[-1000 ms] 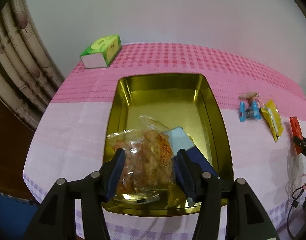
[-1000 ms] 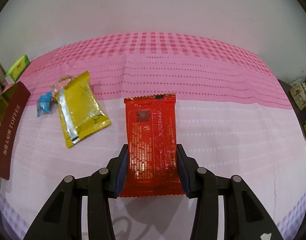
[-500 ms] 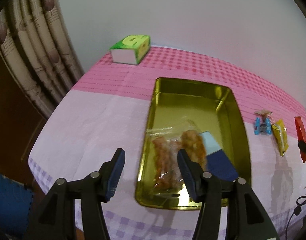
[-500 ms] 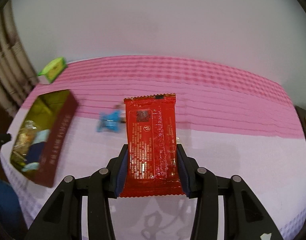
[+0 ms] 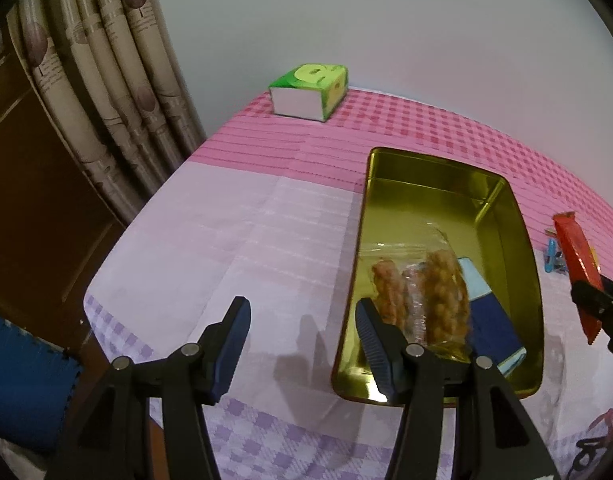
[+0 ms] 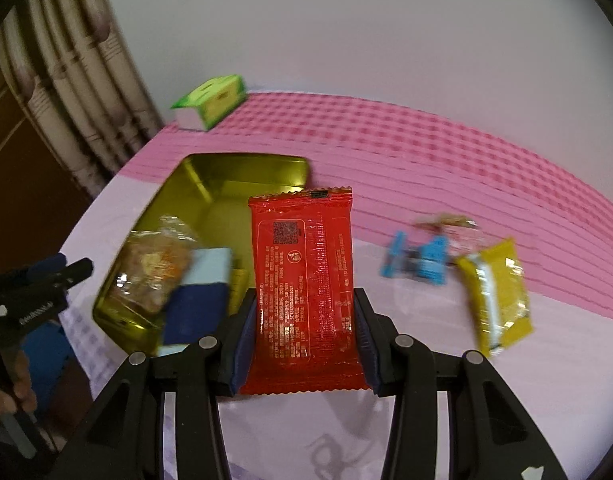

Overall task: Organize snacks
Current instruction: 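Carry the red packet into the tin and open the right tool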

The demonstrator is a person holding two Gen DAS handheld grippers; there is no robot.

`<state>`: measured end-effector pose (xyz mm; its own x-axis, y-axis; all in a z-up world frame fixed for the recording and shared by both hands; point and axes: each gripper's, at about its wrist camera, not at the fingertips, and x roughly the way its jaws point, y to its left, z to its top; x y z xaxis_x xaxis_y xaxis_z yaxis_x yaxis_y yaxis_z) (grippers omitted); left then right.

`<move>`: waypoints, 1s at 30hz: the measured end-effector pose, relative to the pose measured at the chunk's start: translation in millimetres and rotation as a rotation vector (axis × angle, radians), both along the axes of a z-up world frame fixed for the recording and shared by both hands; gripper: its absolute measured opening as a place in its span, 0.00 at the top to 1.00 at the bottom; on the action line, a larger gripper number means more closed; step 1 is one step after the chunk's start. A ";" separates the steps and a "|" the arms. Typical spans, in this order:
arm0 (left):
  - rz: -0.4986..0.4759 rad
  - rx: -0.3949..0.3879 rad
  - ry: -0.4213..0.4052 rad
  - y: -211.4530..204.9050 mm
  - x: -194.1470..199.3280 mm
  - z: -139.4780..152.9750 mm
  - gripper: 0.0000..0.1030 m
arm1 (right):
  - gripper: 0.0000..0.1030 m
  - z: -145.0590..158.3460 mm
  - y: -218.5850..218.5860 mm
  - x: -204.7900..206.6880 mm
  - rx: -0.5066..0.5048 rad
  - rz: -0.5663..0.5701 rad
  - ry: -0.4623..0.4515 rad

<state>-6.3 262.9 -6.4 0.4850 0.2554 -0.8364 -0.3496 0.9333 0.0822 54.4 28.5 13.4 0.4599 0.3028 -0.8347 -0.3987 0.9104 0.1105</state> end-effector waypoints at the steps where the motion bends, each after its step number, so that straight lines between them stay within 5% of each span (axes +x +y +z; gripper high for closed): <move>1: 0.004 -0.003 -0.001 0.9 0.0 0.0 0.46 | 0.60 0.0 5.2 -0.8 0.000 0.008 0.002; 30: 0.052 -0.035 0.022 15.7 1.1 -7.9 0.46 | 0.60 -44.7 82.3 7.2 -0.053 0.098 0.081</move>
<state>-5.2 278.6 -14.2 0.4529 0.2504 -0.8557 -0.3961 0.9163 0.0585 61.6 110.7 -31.3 0.3604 0.2972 -0.8842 -0.4782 0.8727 0.0985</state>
